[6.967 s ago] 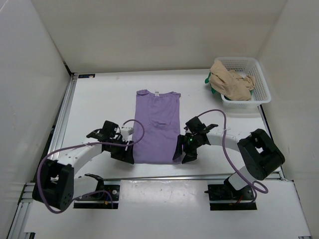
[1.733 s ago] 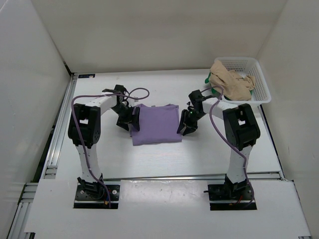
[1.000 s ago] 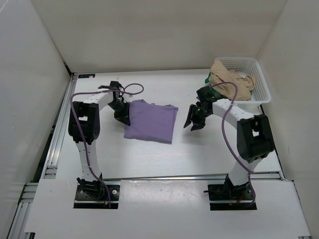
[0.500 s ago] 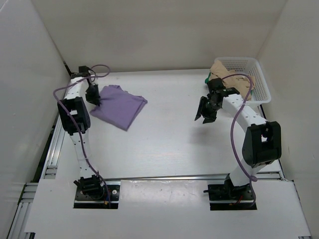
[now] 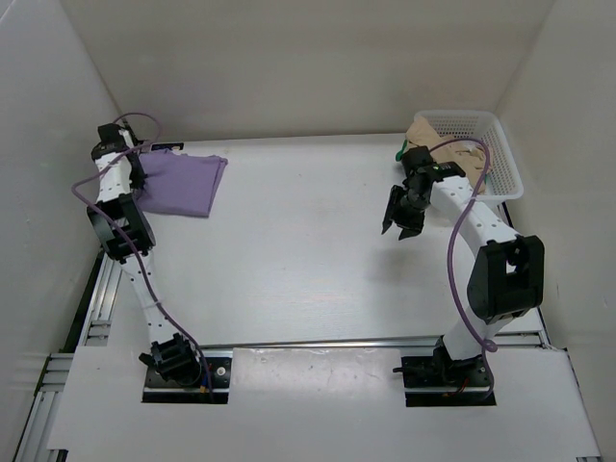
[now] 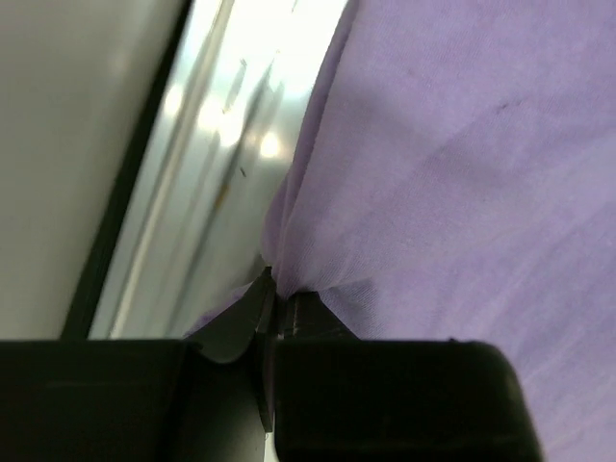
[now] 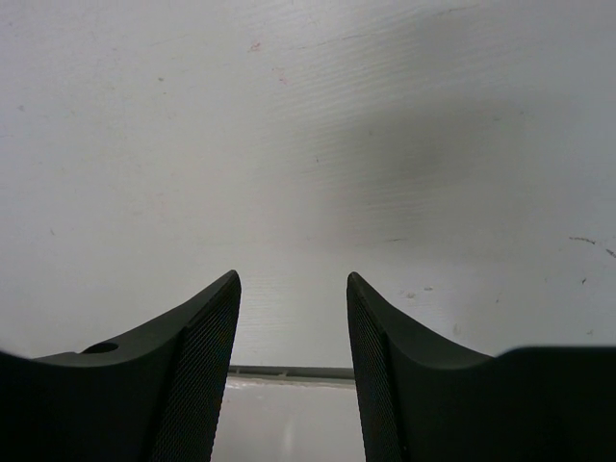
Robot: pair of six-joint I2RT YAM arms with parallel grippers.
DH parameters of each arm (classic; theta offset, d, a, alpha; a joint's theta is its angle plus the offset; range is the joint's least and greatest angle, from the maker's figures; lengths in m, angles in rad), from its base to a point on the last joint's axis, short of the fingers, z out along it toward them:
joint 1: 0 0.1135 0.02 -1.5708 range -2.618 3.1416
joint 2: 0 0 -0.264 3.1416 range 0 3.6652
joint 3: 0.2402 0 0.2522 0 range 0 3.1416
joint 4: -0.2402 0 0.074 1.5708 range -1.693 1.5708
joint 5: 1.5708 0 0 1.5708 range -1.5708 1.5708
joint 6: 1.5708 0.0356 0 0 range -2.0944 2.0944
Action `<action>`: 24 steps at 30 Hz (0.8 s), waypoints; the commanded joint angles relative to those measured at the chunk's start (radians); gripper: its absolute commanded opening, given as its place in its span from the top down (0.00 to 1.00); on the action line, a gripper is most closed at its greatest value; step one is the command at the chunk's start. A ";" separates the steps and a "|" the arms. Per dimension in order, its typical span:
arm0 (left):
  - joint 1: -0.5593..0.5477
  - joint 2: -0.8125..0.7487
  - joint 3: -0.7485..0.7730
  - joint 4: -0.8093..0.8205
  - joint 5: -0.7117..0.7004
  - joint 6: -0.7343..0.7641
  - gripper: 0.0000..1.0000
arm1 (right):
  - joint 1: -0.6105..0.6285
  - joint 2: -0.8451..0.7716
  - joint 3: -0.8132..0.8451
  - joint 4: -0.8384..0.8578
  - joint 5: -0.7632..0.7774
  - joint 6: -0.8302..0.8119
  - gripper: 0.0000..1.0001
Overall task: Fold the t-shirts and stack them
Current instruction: Put the neatly folded tshirt into the corner of the board with the left arm
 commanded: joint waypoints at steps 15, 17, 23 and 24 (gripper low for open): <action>0.030 -0.089 -0.009 0.093 -0.055 0.003 0.32 | -0.002 -0.006 0.050 -0.084 0.054 0.000 0.47; 0.030 -0.118 0.034 0.102 -0.107 0.003 0.23 | -0.002 -0.006 0.018 -0.072 0.054 0.000 0.47; -0.074 -0.235 0.007 0.179 -0.333 0.003 0.00 | -0.002 -0.017 -0.025 -0.023 0.022 0.000 0.47; -0.089 -0.244 -0.011 0.179 -0.333 0.003 0.00 | -0.002 -0.017 -0.034 -0.023 0.022 0.000 0.47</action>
